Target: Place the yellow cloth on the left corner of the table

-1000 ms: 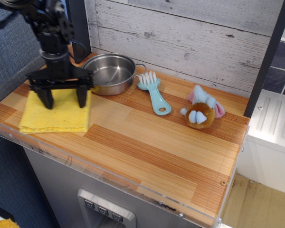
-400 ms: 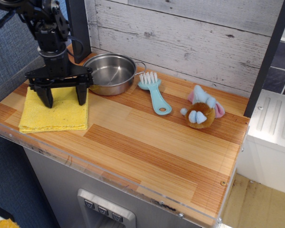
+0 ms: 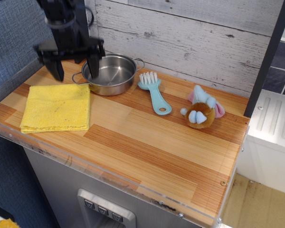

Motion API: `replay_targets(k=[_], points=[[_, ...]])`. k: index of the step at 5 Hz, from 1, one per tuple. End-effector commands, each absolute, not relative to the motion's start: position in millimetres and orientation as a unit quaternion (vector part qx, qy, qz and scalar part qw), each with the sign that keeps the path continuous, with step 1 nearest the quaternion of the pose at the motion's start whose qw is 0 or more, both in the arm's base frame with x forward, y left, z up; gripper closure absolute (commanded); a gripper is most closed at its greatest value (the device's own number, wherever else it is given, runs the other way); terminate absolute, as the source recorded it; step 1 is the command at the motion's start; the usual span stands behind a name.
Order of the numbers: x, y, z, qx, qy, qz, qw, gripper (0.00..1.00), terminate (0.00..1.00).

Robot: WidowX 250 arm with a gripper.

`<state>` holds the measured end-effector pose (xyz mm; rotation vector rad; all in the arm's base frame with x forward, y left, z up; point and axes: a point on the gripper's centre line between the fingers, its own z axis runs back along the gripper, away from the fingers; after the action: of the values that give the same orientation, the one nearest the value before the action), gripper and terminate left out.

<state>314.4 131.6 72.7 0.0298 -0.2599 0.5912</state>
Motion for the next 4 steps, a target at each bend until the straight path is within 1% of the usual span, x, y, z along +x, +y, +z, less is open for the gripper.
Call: replay_targets(k=[1, 2, 4], points=[[306, 116, 134, 0.032, -0.187, 0.288, 0.939, 0.00, 0.00], [300, 112, 145, 0.025, -0.192, 0.293, 0.936, 0.00, 0.00], [300, 112, 145, 0.025, -0.192, 0.293, 0.936, 0.00, 0.00]])
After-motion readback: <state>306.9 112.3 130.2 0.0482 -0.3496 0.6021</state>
